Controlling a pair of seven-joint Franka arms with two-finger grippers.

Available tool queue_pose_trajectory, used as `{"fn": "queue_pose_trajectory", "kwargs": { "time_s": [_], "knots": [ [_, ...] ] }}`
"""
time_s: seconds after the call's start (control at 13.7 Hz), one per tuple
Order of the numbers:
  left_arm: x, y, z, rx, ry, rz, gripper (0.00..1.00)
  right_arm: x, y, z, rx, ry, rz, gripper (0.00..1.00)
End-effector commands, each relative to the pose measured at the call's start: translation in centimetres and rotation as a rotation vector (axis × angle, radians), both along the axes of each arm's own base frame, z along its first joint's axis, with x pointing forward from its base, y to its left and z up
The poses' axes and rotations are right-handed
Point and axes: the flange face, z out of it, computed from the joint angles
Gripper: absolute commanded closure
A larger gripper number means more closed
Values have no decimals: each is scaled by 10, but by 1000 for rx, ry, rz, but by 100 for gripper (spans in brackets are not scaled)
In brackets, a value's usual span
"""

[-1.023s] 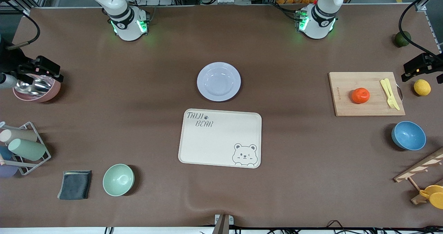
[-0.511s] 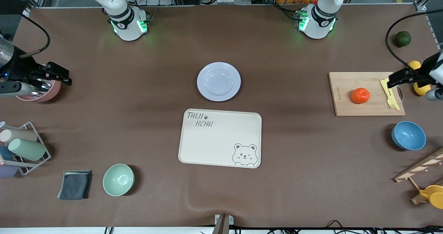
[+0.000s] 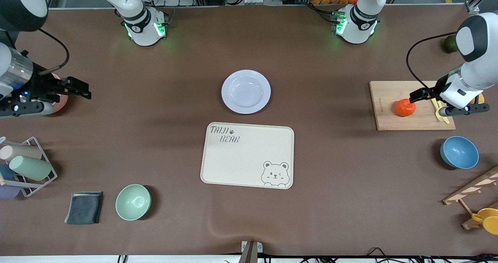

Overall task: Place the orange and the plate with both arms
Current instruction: 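Reach the left gripper to the orange while the right gripper approaches the plate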

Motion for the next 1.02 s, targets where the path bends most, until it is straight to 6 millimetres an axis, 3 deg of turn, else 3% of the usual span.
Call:
{"fn": "queue_pose_trajectory", "kwargs": {
  "time_s": [0.0,0.15,0.29,0.44,0.73,0.95],
  "knots": [
    [-10,16,-15,13,11,17,0,4,7,-15,51,23,-10,0],
    [-9,20,-23,9,21,18,0,6,13,-42,103,49,-25,0],
    [-7,25,-45,4,48,18,0,5,16,-73,129,41,-43,0],
    [-6,34,-54,23,54,14,0,4,24,-83,145,52,-41,0],
    [-4,48,-81,42,65,7,0,-2,31,-122,190,65,-71,0],
    [-2,50,-100,32,81,8,0,-10,47,-160,199,34,-79,0]
  ]
}}
